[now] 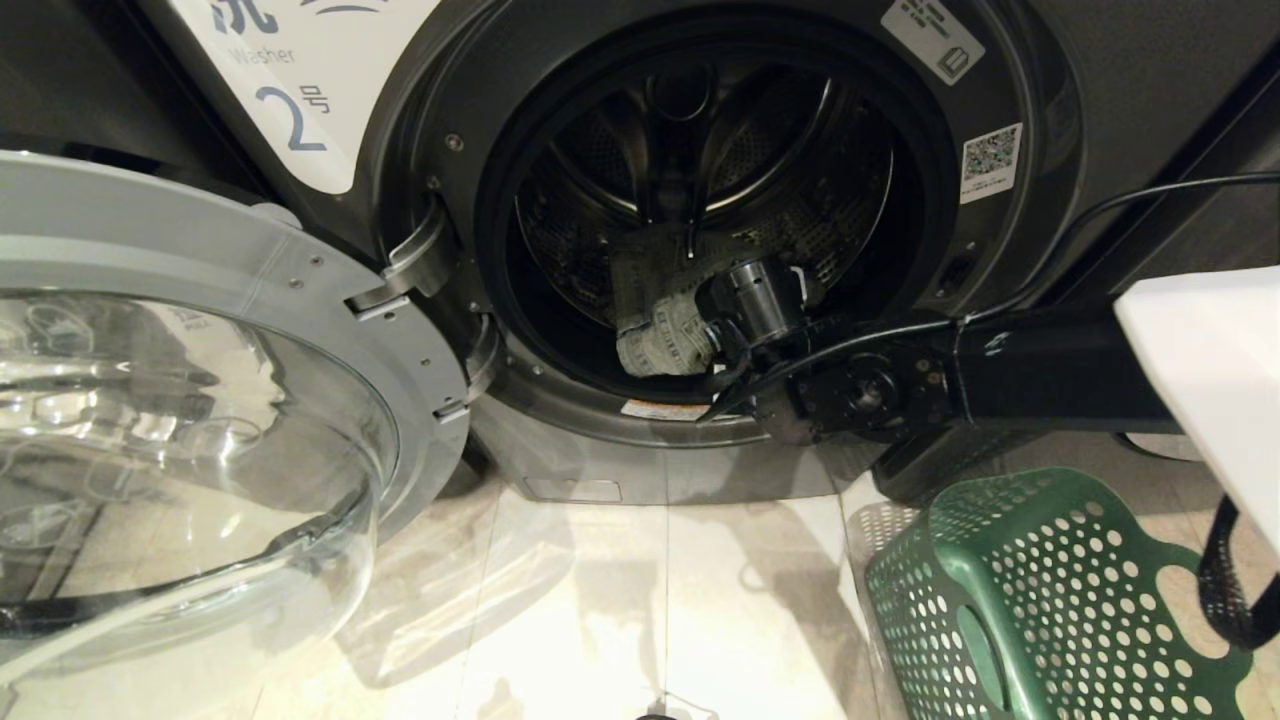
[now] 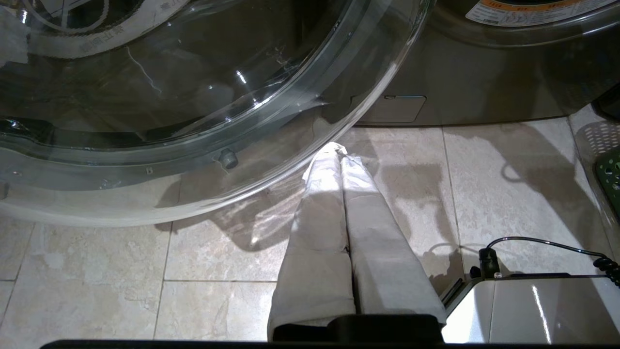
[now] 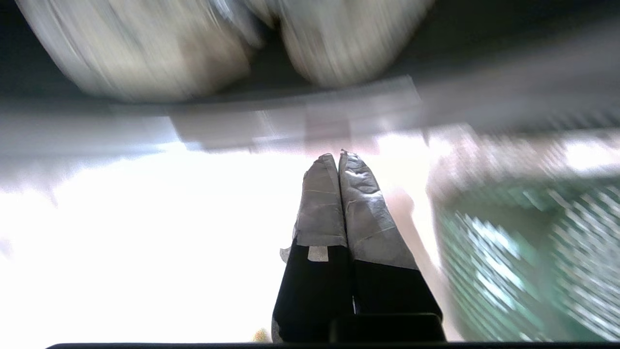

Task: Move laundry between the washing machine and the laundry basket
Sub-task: Pick a cloth and place it into the basket, then close the washing machine door with the left hand

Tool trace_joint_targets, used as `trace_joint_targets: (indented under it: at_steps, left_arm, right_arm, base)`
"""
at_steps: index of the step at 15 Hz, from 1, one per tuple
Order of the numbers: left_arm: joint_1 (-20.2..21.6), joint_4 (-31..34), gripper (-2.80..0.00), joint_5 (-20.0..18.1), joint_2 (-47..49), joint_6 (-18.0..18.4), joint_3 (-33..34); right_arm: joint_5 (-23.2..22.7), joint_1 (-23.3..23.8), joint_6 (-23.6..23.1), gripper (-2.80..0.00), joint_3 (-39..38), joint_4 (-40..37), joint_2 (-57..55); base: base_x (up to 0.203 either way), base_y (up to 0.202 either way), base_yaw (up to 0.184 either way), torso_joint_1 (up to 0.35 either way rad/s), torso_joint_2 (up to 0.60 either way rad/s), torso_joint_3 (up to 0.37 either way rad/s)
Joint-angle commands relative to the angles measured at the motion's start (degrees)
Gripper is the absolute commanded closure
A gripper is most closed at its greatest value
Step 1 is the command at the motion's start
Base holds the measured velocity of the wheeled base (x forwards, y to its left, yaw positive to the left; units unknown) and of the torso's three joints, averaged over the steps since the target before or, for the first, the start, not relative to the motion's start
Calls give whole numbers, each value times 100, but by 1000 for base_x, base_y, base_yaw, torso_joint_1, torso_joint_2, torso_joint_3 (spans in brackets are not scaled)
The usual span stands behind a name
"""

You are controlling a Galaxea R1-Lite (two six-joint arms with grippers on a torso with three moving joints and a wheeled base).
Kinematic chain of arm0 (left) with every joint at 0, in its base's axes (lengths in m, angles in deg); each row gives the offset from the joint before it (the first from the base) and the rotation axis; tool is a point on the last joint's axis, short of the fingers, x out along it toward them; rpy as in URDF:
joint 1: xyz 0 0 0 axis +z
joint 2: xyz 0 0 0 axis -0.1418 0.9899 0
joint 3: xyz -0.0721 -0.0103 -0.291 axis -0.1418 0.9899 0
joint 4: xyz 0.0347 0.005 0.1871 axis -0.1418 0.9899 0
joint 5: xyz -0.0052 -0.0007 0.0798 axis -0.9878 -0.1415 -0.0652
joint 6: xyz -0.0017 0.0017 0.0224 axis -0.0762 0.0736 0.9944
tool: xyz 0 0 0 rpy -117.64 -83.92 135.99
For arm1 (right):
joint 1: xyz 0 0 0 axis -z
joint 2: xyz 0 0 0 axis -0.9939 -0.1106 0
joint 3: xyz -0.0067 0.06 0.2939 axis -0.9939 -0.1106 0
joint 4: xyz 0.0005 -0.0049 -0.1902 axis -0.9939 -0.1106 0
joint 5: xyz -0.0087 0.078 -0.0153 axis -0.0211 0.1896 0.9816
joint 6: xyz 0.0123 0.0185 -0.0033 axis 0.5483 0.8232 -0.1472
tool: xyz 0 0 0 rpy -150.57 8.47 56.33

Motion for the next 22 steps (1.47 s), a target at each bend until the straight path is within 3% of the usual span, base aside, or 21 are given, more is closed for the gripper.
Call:
trace_joint_targets:
  at_steps: [1, 5, 13, 22]
  left_arm:
    - [-1, 2, 0, 1, 9, 0, 0]
    - [-1, 2, 0, 1, 9, 0, 0]
    - [-1, 11, 0, -5, 9, 6, 0]
    - [-1, 11, 0, 1, 9, -79, 0]
  right_arm:
    - [-135, -157, 19, 0, -514, -556, 681]
    - [-394, -569, 46, 0, -1667, -505, 1592]
    - [-336, -844, -147, 0, -1859, -403, 2031]
    - [-217, -846, -181, 0, -2061, -403, 2246]
  base:
    - [0, 0, 0, 0, 0, 0]
    - [0, 0, 0, 0, 0, 0]
    - [0, 0, 0, 0, 0, 0]
    - [0, 0, 0, 0, 1, -42]
